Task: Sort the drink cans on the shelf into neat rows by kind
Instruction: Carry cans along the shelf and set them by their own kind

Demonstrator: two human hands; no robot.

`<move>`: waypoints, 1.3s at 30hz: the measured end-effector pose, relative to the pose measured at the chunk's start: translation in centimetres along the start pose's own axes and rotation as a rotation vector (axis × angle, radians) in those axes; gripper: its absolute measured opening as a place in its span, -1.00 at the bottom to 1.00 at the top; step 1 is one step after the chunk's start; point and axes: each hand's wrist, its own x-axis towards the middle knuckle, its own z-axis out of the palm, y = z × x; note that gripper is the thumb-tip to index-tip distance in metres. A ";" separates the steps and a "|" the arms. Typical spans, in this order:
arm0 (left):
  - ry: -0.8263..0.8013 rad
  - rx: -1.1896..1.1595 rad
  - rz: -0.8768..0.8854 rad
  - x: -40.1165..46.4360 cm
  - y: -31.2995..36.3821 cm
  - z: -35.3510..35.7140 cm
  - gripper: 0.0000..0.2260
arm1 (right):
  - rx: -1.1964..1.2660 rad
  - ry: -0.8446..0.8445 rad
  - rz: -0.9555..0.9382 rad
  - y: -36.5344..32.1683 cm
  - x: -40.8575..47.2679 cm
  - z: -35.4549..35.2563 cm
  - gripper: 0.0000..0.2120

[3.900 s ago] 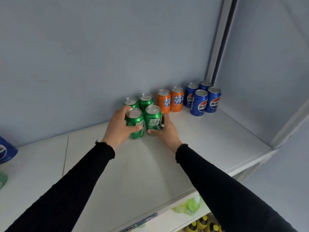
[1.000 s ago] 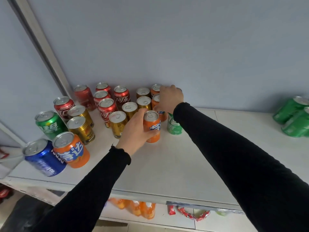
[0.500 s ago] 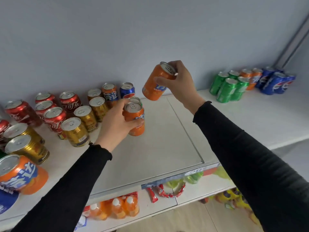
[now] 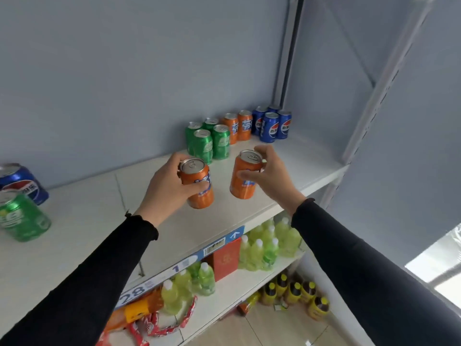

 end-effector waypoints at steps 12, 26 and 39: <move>-0.180 0.187 0.073 13.1 6.6 12.4 -0.46 | 0.036 -0.046 0.029 9.0 10.4 -10.1 -0.41; -0.138 0.963 0.195 28.5 3.1 14.8 -0.50 | 0.076 -0.067 -0.008 12.3 24.9 -3.0 -0.34; -0.183 1.067 0.060 30.4 2.3 16.2 -0.45 | 0.022 -0.148 0.024 18.1 25.5 -0.7 -0.41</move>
